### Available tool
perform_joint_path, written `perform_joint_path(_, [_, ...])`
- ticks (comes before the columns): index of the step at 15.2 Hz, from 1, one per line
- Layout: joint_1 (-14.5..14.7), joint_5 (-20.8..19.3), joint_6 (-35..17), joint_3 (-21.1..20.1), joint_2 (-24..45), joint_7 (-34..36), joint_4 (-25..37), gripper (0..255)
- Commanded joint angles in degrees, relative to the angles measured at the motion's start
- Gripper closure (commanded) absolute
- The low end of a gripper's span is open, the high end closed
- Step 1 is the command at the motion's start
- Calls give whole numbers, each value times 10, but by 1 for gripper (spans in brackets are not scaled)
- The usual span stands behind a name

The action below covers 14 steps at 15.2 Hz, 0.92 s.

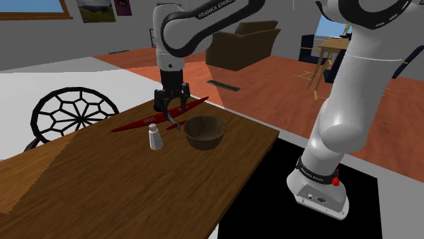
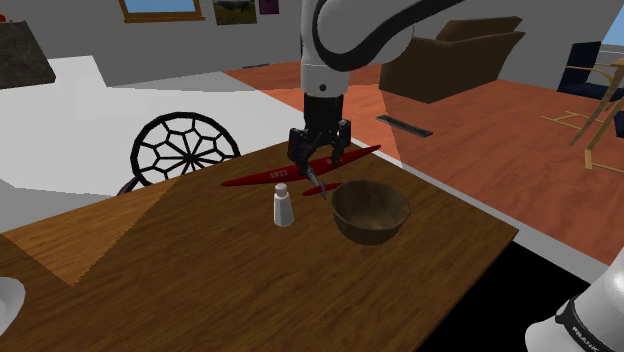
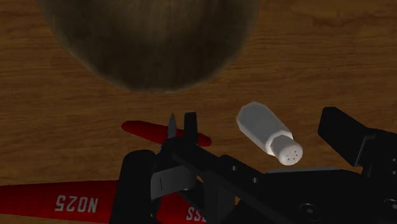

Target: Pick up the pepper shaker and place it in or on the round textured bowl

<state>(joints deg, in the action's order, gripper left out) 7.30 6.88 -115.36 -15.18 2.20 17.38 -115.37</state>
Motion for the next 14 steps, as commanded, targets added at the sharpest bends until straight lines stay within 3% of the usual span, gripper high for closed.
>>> perform_joint_path(1, [7,-17,-6,-6,47,15,47,0])
perform_joint_path(6, [35,-59,-12,-11,153,51,157,0])
perform_joint_path(14, [40,-65,-63,-9,175,55,127,0])
